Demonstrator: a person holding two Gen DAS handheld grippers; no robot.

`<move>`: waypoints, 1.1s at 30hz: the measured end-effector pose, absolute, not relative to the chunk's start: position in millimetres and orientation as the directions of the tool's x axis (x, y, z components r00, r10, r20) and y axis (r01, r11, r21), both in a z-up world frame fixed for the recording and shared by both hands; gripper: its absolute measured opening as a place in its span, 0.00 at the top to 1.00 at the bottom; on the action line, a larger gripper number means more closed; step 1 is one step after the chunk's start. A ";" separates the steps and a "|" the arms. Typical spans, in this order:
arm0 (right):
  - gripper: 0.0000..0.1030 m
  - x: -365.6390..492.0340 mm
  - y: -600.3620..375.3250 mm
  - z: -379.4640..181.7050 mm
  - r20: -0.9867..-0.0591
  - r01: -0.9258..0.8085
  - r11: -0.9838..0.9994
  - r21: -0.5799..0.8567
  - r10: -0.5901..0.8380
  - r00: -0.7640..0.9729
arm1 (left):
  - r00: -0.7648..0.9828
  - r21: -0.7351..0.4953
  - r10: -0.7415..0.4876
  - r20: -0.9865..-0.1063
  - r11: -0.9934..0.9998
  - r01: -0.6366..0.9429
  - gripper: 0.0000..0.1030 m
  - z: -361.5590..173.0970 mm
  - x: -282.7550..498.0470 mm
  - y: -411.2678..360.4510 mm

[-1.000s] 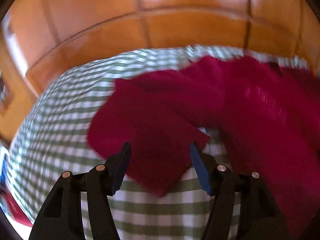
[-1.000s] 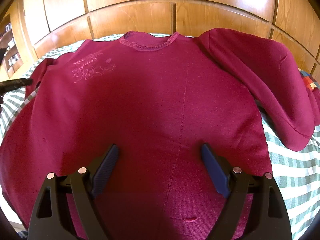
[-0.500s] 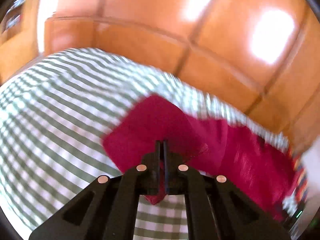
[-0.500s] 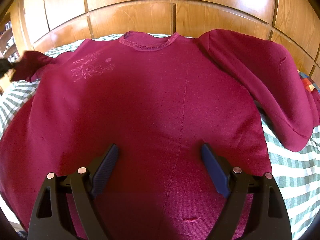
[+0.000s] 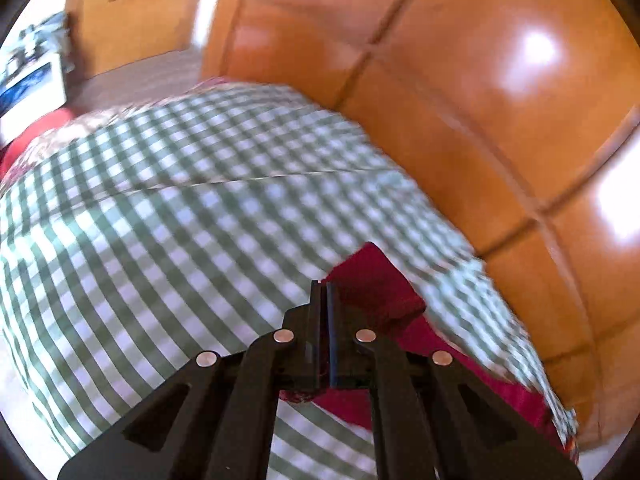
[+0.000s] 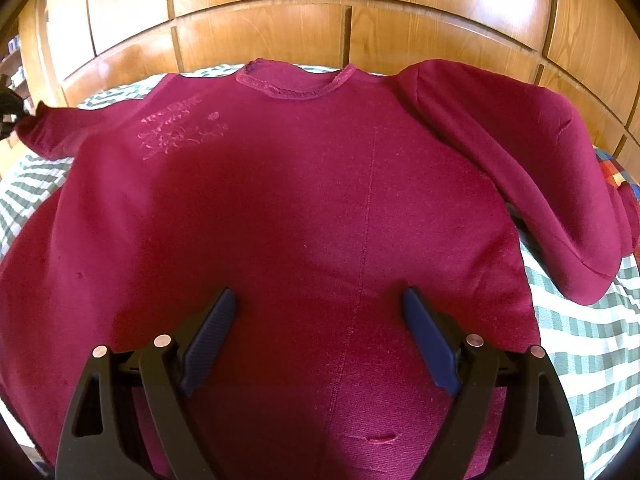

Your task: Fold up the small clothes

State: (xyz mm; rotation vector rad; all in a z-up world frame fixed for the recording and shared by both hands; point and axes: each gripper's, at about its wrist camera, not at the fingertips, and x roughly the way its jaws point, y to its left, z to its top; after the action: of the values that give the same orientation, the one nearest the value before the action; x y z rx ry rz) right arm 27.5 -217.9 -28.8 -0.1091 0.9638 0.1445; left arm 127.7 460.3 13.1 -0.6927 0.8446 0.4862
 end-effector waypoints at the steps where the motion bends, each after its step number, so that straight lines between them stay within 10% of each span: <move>1: 0.18 27.6 -217.7 -28.9 -0.824 -0.170 0.985 -0.030 0.072 0.562 | 0.535 -0.315 0.149 -0.831 0.667 -0.675 0.99 0.6 133.2 468.0; 9: 0.16 28.0 -216.3 -29.7 -0.828 -0.169 0.985 -0.041 0.061 0.557 | 0.270 -0.048 0.276 -0.922 0.612 -0.789 0.96 -60.1 142.9 479.2; 11: 0.16 28.0 -216.2 -29.6 -0.829 -0.170 0.985 -0.042 0.061 0.556 | 0.296 -0.080 0.272 -0.915 0.599 -0.797 0.85 -57.9 133.0 476.2; 13: 0.16 28.3 -216.2 -29.2 -0.830 -0.171 0.985 -0.040 0.063 0.555 | 0.322 -0.074 0.316 -0.892 0.601 -0.796 0.54 -47.1 121.7 464.6; 16: 0.16 29.9 -218.4 -25.9 -0.841 -0.175 0.984 -0.029 0.070 0.537 | 0.396 -0.084 0.343 -0.852 0.657 -0.750 0.52 -26.6 106.3 430.5; 24: 0.29 23.9 -328.7 21.4 -0.828 0.102 0.976 0.194 0.107 0.550 | 0.651 -0.151 0.152 -0.744 0.910 -0.385 0.43 18.7 86.8 262.2; 33: 0.46 25.9 -534.2 42.0 -0.808 0.536 0.833 0.139 -0.218 0.548 | 0.641 -0.208 -0.163 -0.750 0.978 0.006 0.43 8.8 64.0 69.9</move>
State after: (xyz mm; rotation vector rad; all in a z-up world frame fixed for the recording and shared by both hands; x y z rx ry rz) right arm 25.9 -534.2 42.0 0.3954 0.8857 -0.4603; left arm 64.0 69.9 8.8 -0.1932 0.8707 -0.0969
